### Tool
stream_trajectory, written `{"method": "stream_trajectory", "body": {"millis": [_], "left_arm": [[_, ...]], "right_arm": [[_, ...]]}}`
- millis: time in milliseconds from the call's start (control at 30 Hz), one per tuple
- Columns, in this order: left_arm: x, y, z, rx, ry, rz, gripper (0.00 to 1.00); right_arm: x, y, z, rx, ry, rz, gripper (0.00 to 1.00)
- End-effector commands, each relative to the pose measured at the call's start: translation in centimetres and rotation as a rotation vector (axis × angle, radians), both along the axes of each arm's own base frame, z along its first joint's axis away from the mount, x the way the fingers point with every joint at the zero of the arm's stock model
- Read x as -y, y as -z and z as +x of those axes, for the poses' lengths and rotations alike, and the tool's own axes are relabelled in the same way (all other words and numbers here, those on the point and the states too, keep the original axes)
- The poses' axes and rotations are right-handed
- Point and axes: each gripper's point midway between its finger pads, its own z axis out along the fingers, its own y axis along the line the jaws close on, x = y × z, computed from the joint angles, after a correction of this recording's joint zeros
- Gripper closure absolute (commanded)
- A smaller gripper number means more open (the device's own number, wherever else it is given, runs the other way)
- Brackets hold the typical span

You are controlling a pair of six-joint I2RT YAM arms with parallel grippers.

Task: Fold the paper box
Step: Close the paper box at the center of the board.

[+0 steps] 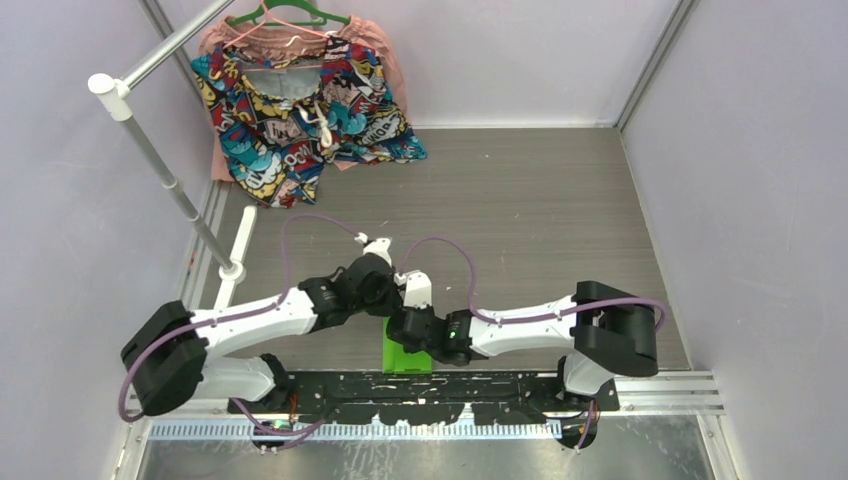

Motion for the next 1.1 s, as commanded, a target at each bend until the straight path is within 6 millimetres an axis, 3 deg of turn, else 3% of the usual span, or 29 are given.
{"method": "stream_trajectory", "body": {"millis": [0, 167, 400, 600, 800, 933, 1067], "left_arm": [[0.2, -6.6, 3.7, 0.210, -0.121, -0.150, 1.00], [-2.0, -7.3, 2.8, 0.203, -0.139, -0.084, 1.00], [-3.8, -3.3, -0.3, 0.092, -0.145, -0.106, 1.00], [-5.7, -1.9, -2.3, 0.046, -0.154, -0.093, 1.00], [-5.5, -0.6, -3.7, -0.009, -0.120, -0.113, 1.00], [-4.3, 0.0, -4.3, -0.037, -0.091, -0.191, 1.00], [-4.8, 0.8, -5.0, -0.055, -0.085, -0.186, 1.00]], "right_arm": [[2.6, 4.1, -5.9, -0.190, -0.147, -0.133, 0.87], [2.7, 4.1, -5.9, -0.194, -0.139, -0.137, 0.87], [3.6, 4.4, -5.6, -0.204, -0.103, -0.166, 0.87], [4.7, 5.0, -4.9, -0.223, -0.064, -0.203, 0.86], [4.4, 5.1, -4.5, -0.239, -0.064, -0.207, 0.86], [4.1, 5.3, -4.5, -0.246, -0.069, -0.215, 0.86], [4.0, 5.2, -4.6, -0.249, -0.072, -0.217, 0.87]]}}
